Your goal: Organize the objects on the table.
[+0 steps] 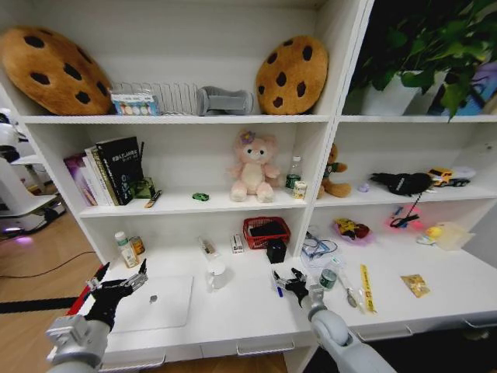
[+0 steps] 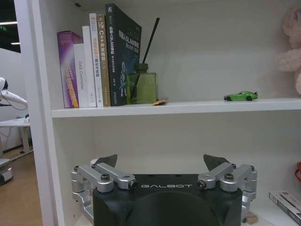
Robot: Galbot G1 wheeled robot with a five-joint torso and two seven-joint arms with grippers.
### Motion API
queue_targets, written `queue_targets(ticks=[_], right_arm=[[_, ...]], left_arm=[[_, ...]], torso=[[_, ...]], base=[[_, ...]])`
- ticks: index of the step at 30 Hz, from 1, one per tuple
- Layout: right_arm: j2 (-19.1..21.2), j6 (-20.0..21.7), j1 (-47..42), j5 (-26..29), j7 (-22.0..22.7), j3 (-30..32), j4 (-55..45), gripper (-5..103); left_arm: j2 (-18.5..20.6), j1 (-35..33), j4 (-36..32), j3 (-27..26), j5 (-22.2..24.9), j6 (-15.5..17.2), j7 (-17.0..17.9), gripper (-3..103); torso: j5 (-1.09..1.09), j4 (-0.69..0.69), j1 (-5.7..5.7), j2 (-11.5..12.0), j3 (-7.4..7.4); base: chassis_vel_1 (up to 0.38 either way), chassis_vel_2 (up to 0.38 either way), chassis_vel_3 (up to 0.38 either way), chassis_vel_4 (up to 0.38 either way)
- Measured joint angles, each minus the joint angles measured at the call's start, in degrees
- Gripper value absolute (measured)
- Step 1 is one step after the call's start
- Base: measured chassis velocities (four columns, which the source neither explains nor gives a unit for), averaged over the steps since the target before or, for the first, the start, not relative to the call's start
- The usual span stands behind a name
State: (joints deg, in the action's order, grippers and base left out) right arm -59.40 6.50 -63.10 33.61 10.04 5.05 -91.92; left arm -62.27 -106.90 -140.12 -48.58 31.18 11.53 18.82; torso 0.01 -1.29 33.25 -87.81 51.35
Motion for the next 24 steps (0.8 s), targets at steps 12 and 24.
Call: queue_targets(ticks=[12,24], right_arm=[[-1.42,1.06,3.70,0.51,1.91,-4.48,3.71,88],[-1.23,2.40,3.08,3.33,3.51,-5.10,2.89,44]], left_arm=[[0.00,0.00,0.00,0.00,0.01,0.00,0.00,100],[0.00,0.00,0.00,0.00,0.00,0.00,0.00,100]], torso=[[-0.01,0.00,0.00,0.00,0.00],[0.00,-0.01,0.00,-0.01,-0.01]], base=[[0.000,0.000,0.000,0.000],[0.000,0.000,0.000,0.000]])
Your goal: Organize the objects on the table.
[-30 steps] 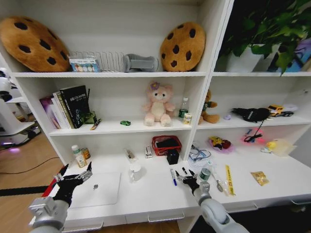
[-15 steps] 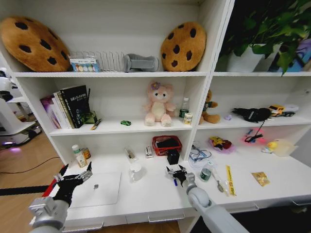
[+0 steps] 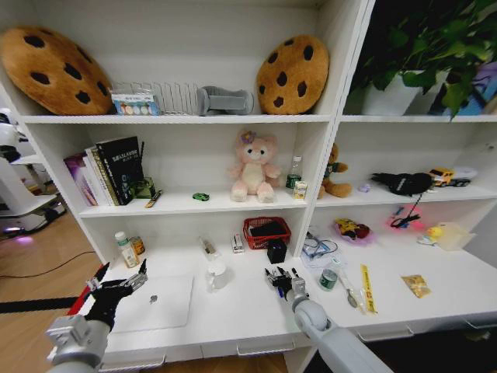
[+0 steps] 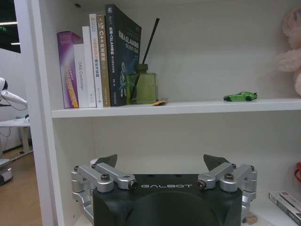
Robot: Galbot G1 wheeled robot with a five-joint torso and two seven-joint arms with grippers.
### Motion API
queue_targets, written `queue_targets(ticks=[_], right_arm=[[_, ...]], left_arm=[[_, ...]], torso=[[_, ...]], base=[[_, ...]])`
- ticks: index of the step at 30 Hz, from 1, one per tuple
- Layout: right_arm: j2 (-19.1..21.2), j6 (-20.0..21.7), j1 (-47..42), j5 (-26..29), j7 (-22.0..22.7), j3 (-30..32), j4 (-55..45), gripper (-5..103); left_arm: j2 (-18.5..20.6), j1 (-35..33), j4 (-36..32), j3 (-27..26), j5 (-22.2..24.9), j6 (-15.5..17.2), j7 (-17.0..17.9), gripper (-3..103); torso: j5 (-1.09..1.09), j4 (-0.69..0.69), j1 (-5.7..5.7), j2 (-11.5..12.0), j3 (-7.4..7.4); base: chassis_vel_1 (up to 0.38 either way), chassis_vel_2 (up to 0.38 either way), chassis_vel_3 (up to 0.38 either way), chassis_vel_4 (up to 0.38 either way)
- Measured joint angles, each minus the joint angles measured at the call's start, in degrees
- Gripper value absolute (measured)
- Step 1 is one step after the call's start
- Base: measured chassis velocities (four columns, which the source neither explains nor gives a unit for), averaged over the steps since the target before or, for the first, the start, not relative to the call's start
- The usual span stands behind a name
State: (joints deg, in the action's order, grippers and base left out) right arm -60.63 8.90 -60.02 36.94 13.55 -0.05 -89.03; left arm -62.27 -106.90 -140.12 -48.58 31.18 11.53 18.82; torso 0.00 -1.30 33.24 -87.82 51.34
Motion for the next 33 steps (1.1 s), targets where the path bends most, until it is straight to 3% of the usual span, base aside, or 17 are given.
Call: queue_targets(ticks=[4,5,7,11,14,21,23,26,31,33], right_arm=[[0.36,0.12,0.11,0.70,0.13,-0.01,-0.59,33],[0.76,0.19,0.21,1.16,0.33,0.20,-1.44,22],[1.16,0.30,0.22,1.54,0.48,0.47,-2.21,22],[2.94,0.79,-0.69,3.01,0.62,2.25,-5.63,6],[4.14,1.12,-2.04,3.73,0.58,3.96,-8.35,1],[4.77,1.59,-3.93,3.82,0.51,5.07,-9.59,-1],[4.65,1.54,-4.47,3.10,0.27,5.09,-9.14,4],[3.35,1.30,-4.08,1.79,0.06,4.59,-6.58,21],[3.04,1.26,-2.89,1.78,-0.16,3.89,-4.92,32],[2.64,1.20,-1.96,1.95,-0.24,3.06,-3.89,48]], left_arm=[[0.00,0.00,0.00,0.00,0.00,0.00,0.00,100],[0.00,0.00,0.00,0.00,0.00,0.00,0.00,100],[0.00,0.00,0.00,0.00,0.00,0.00,0.00,100],[0.00,0.00,0.00,0.00,0.00,0.00,0.00,100],[0.00,0.00,0.00,0.00,0.00,0.00,0.00,100],[0.00,0.00,0.00,0.00,0.00,0.00,0.00,100],[0.00,0.00,0.00,0.00,0.00,0.00,0.01,100],[0.00,0.00,0.00,0.00,0.00,0.00,0.00,100],[0.00,0.00,0.00,0.00,0.00,0.00,0.00,100],[0.00,0.00,0.00,0.00,0.00,0.00,0.00,100]], torso=[[-0.02,0.00,0.00,0.00,0.00],[-0.01,0.00,0.00,0.00,0.00],[0.00,0.00,0.00,0.00,0.01],[0.00,0.00,0.00,0.00,0.00],[0.00,0.00,0.00,0.00,0.00],[0.00,-0.01,0.00,0.00,0.00],[-0.01,0.00,0.00,0.00,0.00],[-0.01,0.00,0.00,0.00,0.00],[0.00,0.00,0.00,0.00,0.00],[-0.01,0.00,0.00,0.01,0.00]], base=[[0.000,0.000,0.000,0.000],[0.000,0.000,0.000,0.000],[0.000,0.000,0.000,0.000],[0.000,0.000,0.000,0.000],[0.000,0.000,0.000,0.000],[0.000,0.000,0.000,0.000],[0.000,0.000,0.000,0.000],[0.000,0.000,0.000,0.000],[0.000,0.000,0.000,0.000],[0.000,0.000,0.000,0.000]])
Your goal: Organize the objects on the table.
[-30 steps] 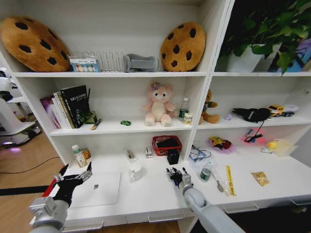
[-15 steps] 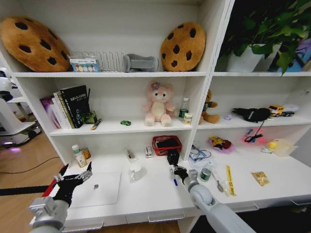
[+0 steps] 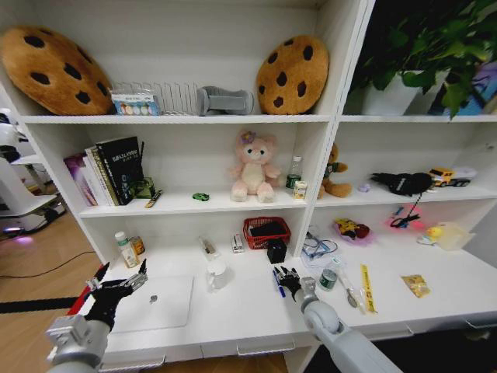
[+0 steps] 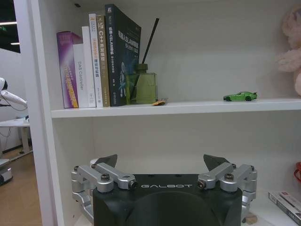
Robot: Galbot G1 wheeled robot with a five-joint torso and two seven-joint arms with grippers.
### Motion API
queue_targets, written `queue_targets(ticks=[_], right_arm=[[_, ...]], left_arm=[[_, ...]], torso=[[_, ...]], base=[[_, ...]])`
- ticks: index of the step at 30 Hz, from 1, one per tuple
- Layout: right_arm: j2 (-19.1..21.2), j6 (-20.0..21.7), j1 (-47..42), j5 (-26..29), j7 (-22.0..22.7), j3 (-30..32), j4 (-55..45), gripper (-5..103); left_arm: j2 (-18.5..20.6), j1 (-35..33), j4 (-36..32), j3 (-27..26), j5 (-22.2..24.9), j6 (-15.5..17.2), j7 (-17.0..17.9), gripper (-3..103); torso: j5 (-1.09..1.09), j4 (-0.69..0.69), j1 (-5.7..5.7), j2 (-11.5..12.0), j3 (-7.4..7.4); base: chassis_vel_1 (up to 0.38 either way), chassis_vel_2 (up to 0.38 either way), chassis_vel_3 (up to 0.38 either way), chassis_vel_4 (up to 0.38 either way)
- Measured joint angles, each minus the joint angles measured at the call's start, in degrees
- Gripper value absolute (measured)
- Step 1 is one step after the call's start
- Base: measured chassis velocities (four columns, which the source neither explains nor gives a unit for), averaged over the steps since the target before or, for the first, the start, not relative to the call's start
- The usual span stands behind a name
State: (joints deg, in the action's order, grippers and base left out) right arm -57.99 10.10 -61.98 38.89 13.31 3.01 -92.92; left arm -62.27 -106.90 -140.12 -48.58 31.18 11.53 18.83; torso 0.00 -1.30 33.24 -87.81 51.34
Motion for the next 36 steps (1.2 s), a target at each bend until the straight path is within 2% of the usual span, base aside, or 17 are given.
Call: queue_targets(ticks=[2,3,4,10,12,15,16,18,19,22,24,25,26,28,29,30,36], right_arm=[[-0.11,0.00,0.27,0.01,-0.02,-0.38,0.15,48],[-0.17,0.01,0.51,-0.03,-0.03,-0.81,0.29,54],[-0.17,0.01,0.51,-0.03,-0.03,-0.81,0.29,54],[-0.53,0.07,0.98,-1.11,0.24,-2.39,1.38,82],[-0.53,0.08,0.98,-1.23,0.24,-2.45,1.55,79],[-0.60,0.08,1.29,-1.30,0.12,-2.73,2.17,66],[-0.60,0.08,1.29,-1.30,0.12,-2.73,2.17,66],[-0.58,0.21,1.90,-1.04,0.11,-3.25,2.48,54],[-0.58,0.21,1.90,-1.04,0.11,-3.25,2.48,54],[-0.34,1.11,2.55,-0.41,0.67,-3.85,2.48,38],[-0.18,1.34,2.63,-0.30,0.84,-4.01,2.39,38],[-0.09,1.45,2.64,-0.31,0.93,-4.06,2.35,33],[-0.09,1.45,2.64,-0.31,0.93,-4.06,2.35,33],[-0.17,1.42,2.47,-0.75,1.11,-4.01,2.39,22],[-0.17,1.42,2.47,-0.75,1.11,-4.01,2.39,22],[-0.21,1.39,2.22,-0.86,1.22,-3.87,2.23,13],[0.15,0.07,1.33,-2.14,0.56,-2.49,0.30,13]], left_arm=[[0.00,0.00,0.00,0.00,0.00,0.00,0.00,100],[0.00,0.00,0.00,0.00,0.00,0.00,0.00,100],[0.00,0.00,0.00,0.00,0.00,0.00,0.00,100],[0.00,0.00,0.00,0.00,0.00,0.00,0.00,100],[0.00,0.00,0.00,0.00,0.00,0.00,0.00,100],[0.00,0.00,0.00,0.00,0.00,0.00,0.00,100],[0.00,0.00,0.00,0.00,0.00,0.00,0.00,100],[0.00,0.00,0.00,0.00,0.00,0.00,0.00,100],[0.00,0.00,0.00,0.00,0.00,0.00,0.00,100],[0.00,0.00,0.00,0.00,0.00,0.00,0.00,100],[0.00,0.00,0.00,0.00,0.00,0.00,0.00,100],[0.00,0.00,0.00,0.00,0.00,0.00,0.00,100],[0.00,0.00,0.00,0.00,0.00,0.00,0.00,100],[0.00,0.00,0.00,0.00,0.00,0.00,0.00,100],[0.00,0.00,0.00,0.00,0.00,0.00,0.00,100],[0.00,0.00,0.00,0.00,0.00,0.00,0.00,100],[0.00,0.00,0.00,0.00,0.00,0.00,0.00,100]], torso=[[0.00,0.00,0.00,0.00,0.00],[0.01,0.00,0.00,0.00,0.00],[0.01,0.00,0.00,0.00,0.00],[0.00,0.00,0.00,0.00,0.00],[0.00,0.00,0.00,0.00,0.00],[0.00,0.00,0.00,0.00,0.00],[0.00,0.00,0.00,0.00,0.00],[0.00,0.00,0.00,0.00,0.00],[0.00,0.00,0.00,0.00,0.00],[0.00,0.00,0.00,0.00,0.00],[0.00,0.00,0.00,-0.01,0.00],[0.01,0.00,0.00,0.00,0.00],[0.01,0.00,0.00,0.00,0.00],[0.00,0.00,0.00,0.00,0.00],[0.00,0.00,0.00,0.00,0.00],[0.00,0.00,0.00,0.00,0.00],[0.00,0.00,0.00,0.00,0.00]], base=[[0.000,0.000,0.000,0.000],[0.000,0.000,0.000,0.000],[0.000,0.000,0.000,0.000],[0.000,0.000,0.000,0.000],[0.000,0.000,0.000,0.000],[0.000,0.000,0.000,0.000],[0.000,0.000,0.000,0.000],[0.000,0.000,0.000,0.000],[0.000,0.000,0.000,0.000],[0.000,0.000,0.000,0.000],[0.000,0.000,0.000,0.000],[0.000,0.000,0.000,0.000],[0.000,0.000,0.000,0.000],[0.000,0.000,0.000,0.000],[0.000,0.000,0.000,0.000],[0.000,0.000,0.000,0.000],[0.000,0.000,0.000,0.000]])
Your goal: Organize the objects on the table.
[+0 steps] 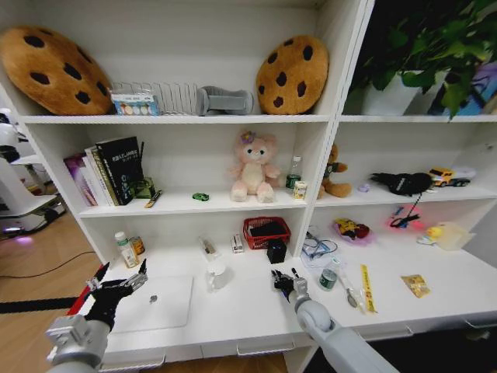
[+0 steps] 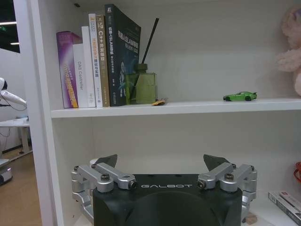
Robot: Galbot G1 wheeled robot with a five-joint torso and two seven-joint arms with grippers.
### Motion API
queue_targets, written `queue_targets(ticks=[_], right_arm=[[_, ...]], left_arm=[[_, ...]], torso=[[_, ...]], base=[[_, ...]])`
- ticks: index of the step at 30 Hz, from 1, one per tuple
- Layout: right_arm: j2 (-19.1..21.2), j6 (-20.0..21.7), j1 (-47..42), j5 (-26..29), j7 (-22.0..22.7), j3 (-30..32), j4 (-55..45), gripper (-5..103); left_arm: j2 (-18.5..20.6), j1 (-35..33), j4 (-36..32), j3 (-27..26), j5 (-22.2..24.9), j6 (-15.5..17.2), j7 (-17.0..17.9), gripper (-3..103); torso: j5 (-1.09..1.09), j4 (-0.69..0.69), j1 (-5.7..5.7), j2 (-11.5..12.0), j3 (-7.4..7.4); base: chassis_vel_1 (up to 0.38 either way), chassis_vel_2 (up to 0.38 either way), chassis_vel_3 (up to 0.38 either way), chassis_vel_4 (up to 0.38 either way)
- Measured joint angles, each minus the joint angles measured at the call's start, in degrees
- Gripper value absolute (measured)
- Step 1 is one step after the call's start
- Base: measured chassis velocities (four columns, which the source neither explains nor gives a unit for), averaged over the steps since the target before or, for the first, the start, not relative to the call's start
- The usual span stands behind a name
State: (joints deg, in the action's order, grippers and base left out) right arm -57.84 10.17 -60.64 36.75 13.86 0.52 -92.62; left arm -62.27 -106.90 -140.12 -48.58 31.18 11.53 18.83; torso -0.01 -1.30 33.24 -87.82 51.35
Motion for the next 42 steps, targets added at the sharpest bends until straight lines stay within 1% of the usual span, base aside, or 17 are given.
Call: queue_targets(ticks=[1,2,3,4,6,7,8,10,12,13,15,16,20,23,28,34,42], right_arm=[[0.00,0.00,0.00,0.00,0.00,0.00,0.00,13],[0.31,-1.60,-0.20,-0.11,-1.28,0.78,-1.20,13],[0.74,-4.41,-0.25,-0.69,-3.44,1.68,-2.14,13],[0.74,-4.41,-0.25,-0.69,-3.44,1.68,-2.14,13],[1.37,-10.00,0.12,-4.07,-7.27,3.11,-2.10,13],[1.84,-13.62,0.87,-6.74,-9.91,3.99,-1.15,13],[1.84,-13.62,0.87,-6.74,-9.91,3.99,-1.15,13],[2.13,-18.00,2.35,-8.18,-12.41,4.47,0.81,13],[2.02,-20.40,3.67,-8.08,-13.93,4.49,2.44,13],[2.02,-20.40,3.67,-8.08,-13.93,4.49,2.44,13],[1.20,-23.79,6.04,-8.21,-16.03,4.27,5.37,13],[1.20,-23.79,6.04,-8.21,-16.03,4.27,5.37,13],[-0.29,-26.43,10.25,-8.40,-17.62,3.16,9.41,13],[-0.63,-26.82,11.36,-8.44,-17.84,2.94,10.22,13],[-1.89,-28.88,16.31,-8.68,-18.08,2.28,13.98,13],[-2.73,-29.44,18.63,-9.43,-18.22,1.81,16.47,13],[-5.99,-32.03,23.79,-10.87,-20.16,0.56,25.68,13]], left_arm=[[0.00,0.00,0.00,0.00,0.00,0.00,0.00,100],[0.00,0.00,0.00,0.00,0.00,0.00,0.00,100],[0.00,0.00,0.00,0.00,0.00,0.00,0.00,100],[0.00,0.00,0.00,0.00,0.00,0.00,0.00,100],[0.00,-0.01,0.00,0.00,0.00,0.00,0.00,100],[0.00,0.00,0.00,0.00,0.00,0.00,0.00,100],[0.00,0.00,0.00,0.00,0.00,0.00,0.00,100],[0.00,-0.01,0.00,0.00,0.00,0.00,0.00,100],[0.00,0.00,0.00,0.00,0.00,0.00,0.00,100],[0.00,0.00,0.00,0.00,0.00,0.00,0.00,100],[0.00,0.00,0.00,0.00,0.00,0.00,0.00,100],[0.00,0.00,0.00,0.00,0.00,0.00,0.00,100],[0.00,0.00,0.00,0.00,0.00,0.00,0.00,100],[0.00,0.00,0.00,0.00,0.00,0.00,0.00,100],[0.00,0.00,0.00,0.00,0.00,0.00,0.00,100],[0.00,0.00,0.00,0.00,0.00,0.00,0.00,100],[0.00,0.00,0.00,0.00,0.00,0.00,0.00,100]], torso=[[0.00,0.00,0.00,0.00,0.00],[0.00,0.00,0.00,0.00,0.00],[0.00,0.00,0.00,0.00,0.00],[0.00,0.00,0.00,0.00,0.00],[0.00,0.00,0.00,0.00,0.00],[0.01,0.00,0.00,0.00,0.00],[0.01,0.00,0.00,0.00,0.00],[0.00,-0.01,0.00,0.00,0.00],[0.01,0.00,0.00,0.00,0.00],[0.01,0.00,0.00,0.00,0.00],[0.01,0.00,0.00,0.00,0.00],[0.01,0.00,0.00,0.00,0.00],[0.00,0.00,0.00,0.00,0.00],[0.00,0.00,0.00,0.00,0.01],[0.01,0.01,0.00,0.00,0.00],[0.01,0.00,0.00,0.00,0.00],[0.01,0.00,0.00,0.01,0.00]], base=[[0.000,0.000,0.000,0.000],[0.000,0.000,0.000,0.000],[0.000,0.000,0.000,0.000],[0.000,0.000,0.000,0.000],[0.000,0.000,0.000,0.000],[0.000,0.000,0.000,0.000],[0.000,0.000,0.000,0.000],[0.000,0.000,0.000,0.000],[0.000,0.000,0.000,0.000],[0.000,0.000,0.000,0.000],[0.000,0.000,0.000,0.000],[0.000,0.000,0.000,0.000],[0.000,0.000,0.000,0.000],[0.000,0.000,0.000,0.000],[0.000,0.000,0.000,0.000],[0.000,0.000,0.000,0.000],[0.000,0.000,0.000,0.000]])
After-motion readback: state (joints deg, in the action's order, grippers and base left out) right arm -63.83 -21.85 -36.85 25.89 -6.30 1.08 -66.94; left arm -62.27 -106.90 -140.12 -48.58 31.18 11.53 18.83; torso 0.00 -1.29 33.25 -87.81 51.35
